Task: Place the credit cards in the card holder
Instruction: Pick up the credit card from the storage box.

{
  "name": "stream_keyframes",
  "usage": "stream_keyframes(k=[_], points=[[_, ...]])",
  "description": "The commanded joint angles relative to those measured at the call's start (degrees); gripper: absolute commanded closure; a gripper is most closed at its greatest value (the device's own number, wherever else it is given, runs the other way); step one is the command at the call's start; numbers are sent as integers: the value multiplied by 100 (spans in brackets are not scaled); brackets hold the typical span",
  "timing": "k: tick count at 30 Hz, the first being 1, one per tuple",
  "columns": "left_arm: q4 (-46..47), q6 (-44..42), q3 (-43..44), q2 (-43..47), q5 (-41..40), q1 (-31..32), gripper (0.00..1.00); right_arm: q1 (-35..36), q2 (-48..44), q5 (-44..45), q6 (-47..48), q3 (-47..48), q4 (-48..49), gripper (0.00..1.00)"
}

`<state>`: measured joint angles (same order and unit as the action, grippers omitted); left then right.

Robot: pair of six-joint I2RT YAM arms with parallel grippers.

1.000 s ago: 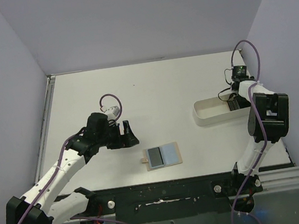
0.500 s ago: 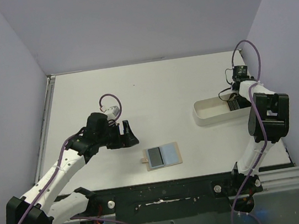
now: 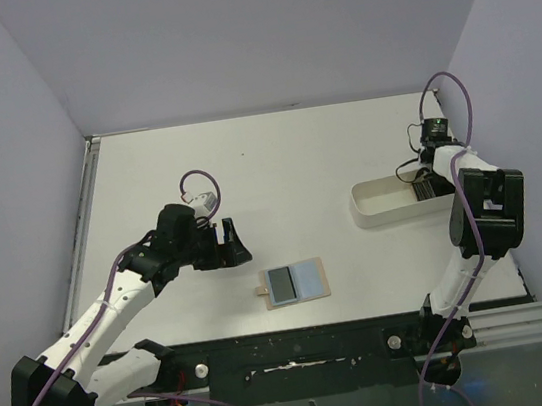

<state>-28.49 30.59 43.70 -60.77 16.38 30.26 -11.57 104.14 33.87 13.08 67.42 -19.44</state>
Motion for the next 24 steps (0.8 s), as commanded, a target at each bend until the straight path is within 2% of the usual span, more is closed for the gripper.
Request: stream_keyframes(k=[1,5,15,22,24], points=[[186,-87,42,77,100,-38,20,-17,-337,252,37,332,170,73],[195,-88,42,75,102,-47,20,-6,-310,250,42,359,149,72],[212,-88,34,75,128,-64,20,19,-342,226,55,399,113,82],[212,-88,24,84,137,-64,20,75,-348,301,86,454,94,79],[212,-88,26,84,137,-64,20,72,-353,298,104,469,77,85]])
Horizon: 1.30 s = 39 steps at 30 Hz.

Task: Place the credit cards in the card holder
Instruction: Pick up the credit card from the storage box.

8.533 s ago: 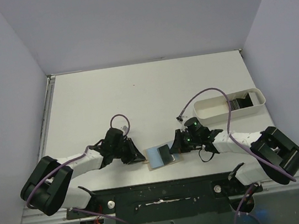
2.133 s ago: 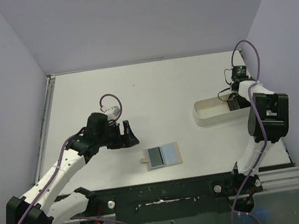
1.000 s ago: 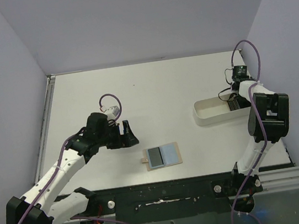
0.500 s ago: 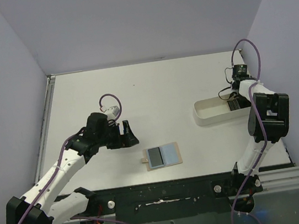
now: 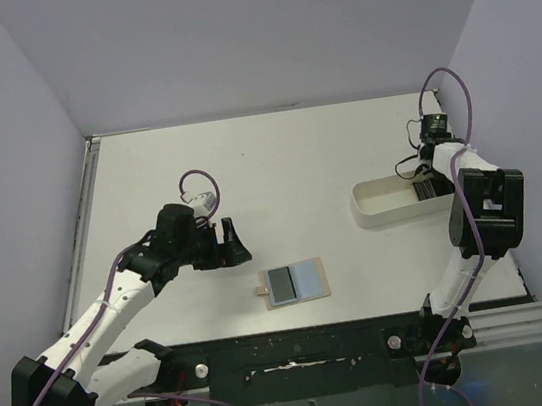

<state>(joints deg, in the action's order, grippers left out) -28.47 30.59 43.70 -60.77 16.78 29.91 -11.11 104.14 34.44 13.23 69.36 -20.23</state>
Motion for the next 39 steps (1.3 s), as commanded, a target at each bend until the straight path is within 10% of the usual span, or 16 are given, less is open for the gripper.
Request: stream_keyframes(k=[1,9,39], points=[[210,-88,30,86,102,-29,20,29,-360,244,91,279,145,87],[219,-88,24,103,107,-31,20,39,-427,122,94,210,139,100],[280,-88,-9,101,224,-29,20,257,-1241,-615,-705,421,-1041,100]])
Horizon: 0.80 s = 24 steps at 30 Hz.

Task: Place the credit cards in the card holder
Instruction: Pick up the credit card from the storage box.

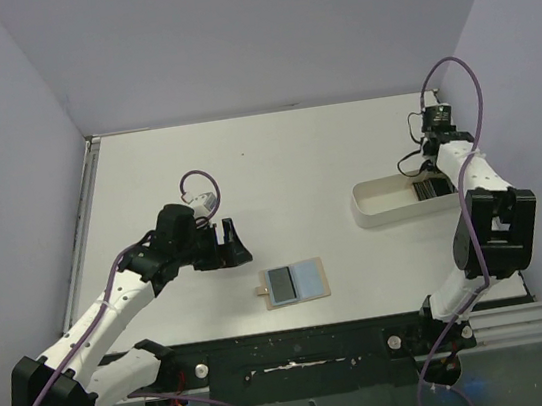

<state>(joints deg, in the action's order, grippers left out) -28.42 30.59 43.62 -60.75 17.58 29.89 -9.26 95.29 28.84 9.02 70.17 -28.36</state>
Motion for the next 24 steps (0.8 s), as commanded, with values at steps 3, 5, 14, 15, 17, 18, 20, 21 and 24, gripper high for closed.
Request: stream_keyframes(k=[3,5,14,15,17,18,20,21,24], points=[[283,-88,-2,101,157,-27,20,73,-462,-153,-304,314,-245,100],[285,-88,-4,103,174,-27,20,83,-516,-261,-354,321,-284,100],[285,-61,-18,84,158,-88,20,454,-657,-49,-648,670,-892,100],[285,-62,-20,89,158,-96,20,480,-709,-64,-683,708,-958,100],[291,-63,-19,67,162,-106,20,542,-870,-114,-731,720,-1034,100],[289,-55,-17,56,166,-113,20,576,-945,-154,-746,719,-1063,100],[285,-53,-28,48,160,-115,20,650,-1101,-274,-806,717,-1169,100],[285,-45,-29,54,158,-115,20,703,-1178,-345,-864,717,-1211,100],[285,-28,-23,55,128,-124,20,927,-1430,-540,-1017,718,-1393,100]])
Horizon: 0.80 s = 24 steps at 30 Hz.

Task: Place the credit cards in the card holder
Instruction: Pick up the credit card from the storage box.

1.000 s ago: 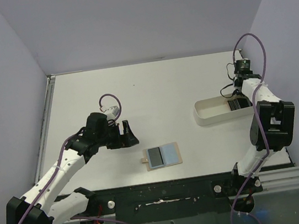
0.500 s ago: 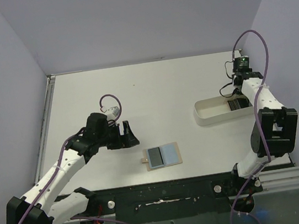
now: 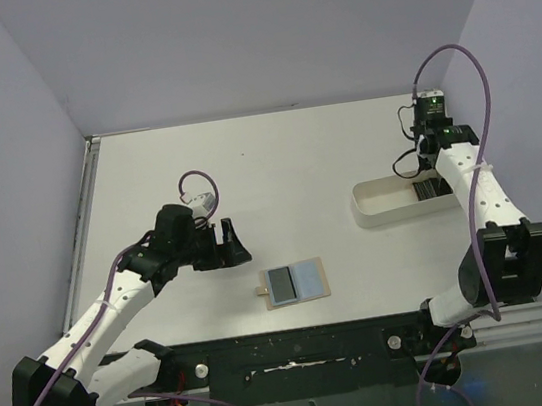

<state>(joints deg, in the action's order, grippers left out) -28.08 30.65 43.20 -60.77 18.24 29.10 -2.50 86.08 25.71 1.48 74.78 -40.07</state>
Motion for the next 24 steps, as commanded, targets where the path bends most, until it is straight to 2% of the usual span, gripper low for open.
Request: stream_keyframes(k=[1,7,13,19,24], points=[[250,-26,14,67,52,-53,20,348,-598,-259,-311,256,-277,100],[259,93,50,146,87,-76,21,916,-1217,-892,-905,202,-527,100],[601,791,42,277,697,-106,25,1530,-1906,-1692,-1569,-148,-403,100],[1857,1959,-447,676,1371,-111,29,2179,-2535,-2479,-2404,-939,213,100],[3159,3086,-1175,891,1549,-102,30,2656,-2896,-2941,-3003,-1583,856,100]])
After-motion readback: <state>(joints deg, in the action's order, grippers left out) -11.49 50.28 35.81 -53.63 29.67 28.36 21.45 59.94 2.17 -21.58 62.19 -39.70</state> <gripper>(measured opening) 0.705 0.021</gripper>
